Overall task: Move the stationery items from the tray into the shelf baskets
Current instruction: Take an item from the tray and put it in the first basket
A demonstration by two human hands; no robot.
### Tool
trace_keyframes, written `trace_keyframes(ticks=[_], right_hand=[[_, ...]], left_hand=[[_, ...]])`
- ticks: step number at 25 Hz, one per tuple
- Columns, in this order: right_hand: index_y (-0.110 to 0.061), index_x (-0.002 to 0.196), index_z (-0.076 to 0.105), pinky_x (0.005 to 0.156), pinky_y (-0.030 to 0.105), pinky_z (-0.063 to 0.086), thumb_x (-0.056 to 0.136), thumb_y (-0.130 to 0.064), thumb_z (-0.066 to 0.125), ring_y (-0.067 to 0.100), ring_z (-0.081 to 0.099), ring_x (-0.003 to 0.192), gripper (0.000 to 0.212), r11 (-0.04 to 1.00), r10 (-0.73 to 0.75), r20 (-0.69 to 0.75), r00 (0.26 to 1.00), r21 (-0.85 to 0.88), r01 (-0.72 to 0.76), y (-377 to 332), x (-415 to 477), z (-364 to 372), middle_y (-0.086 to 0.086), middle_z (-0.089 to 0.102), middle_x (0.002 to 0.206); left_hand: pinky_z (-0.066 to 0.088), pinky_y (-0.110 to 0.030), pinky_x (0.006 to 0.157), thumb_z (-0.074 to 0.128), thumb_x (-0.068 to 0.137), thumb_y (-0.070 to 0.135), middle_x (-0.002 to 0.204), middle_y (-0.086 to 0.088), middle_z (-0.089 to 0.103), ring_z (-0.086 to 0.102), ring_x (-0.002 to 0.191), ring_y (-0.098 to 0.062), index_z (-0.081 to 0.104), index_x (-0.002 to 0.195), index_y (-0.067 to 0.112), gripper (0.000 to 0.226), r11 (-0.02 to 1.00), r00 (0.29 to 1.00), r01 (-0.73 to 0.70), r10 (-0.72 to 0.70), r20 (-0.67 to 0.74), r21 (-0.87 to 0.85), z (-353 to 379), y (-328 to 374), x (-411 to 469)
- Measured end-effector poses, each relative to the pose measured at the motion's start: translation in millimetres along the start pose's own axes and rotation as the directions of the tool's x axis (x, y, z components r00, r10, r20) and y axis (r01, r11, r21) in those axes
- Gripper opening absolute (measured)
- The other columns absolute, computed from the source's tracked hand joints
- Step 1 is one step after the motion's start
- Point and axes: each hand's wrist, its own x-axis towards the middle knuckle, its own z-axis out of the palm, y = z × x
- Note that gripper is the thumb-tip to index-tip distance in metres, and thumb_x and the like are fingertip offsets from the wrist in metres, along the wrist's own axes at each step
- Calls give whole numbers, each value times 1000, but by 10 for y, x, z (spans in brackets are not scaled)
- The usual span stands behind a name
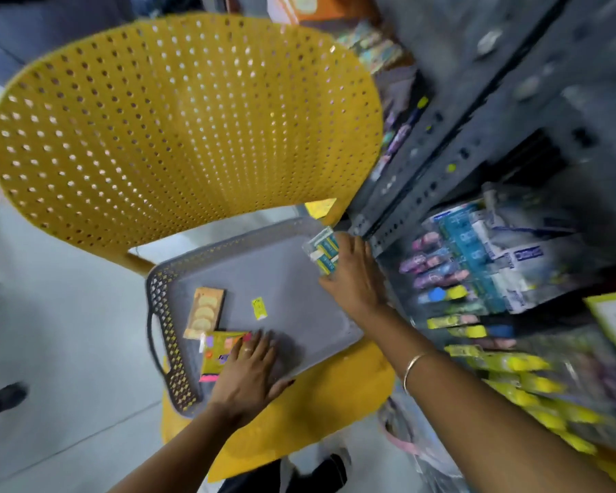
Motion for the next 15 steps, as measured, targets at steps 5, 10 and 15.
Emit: trace_keyframes(ticks=[5,10,15], right_hand=[[-10,125,44,97,42,40,72,-26,69,35,43,119,61,998,-14,-99,995,57,20,-138,-263,-1280,17,51,122],[-13,128,41,97,39,37,71,-28,67,32,42,119,64,994,-23,-228,973,97,47,-409,-704,-2672,14,51,125],[-13,121,45,88,34,41,72,-26,69,28,50,111,56,977,91,-373,923,215,-10,-284,-1164,-3920,11,56,120]], left_hand=[[27,-41,93,17,92,65,125,-16,58,57,111,-33,68,109,5,80,991,977,-135,136,-164,19,-850,116,213],[31,-39,88,17,93,62,124,-20,58,57,108,-34,66,105,2,78,936,837,-329,349,-422,122,-2357,467,675],[36,-45,93,19,92,63,128,-23,52,49,114,-37,56,118,-2,79,876,644,-458,445,-622,152,-3555,1250,892]])
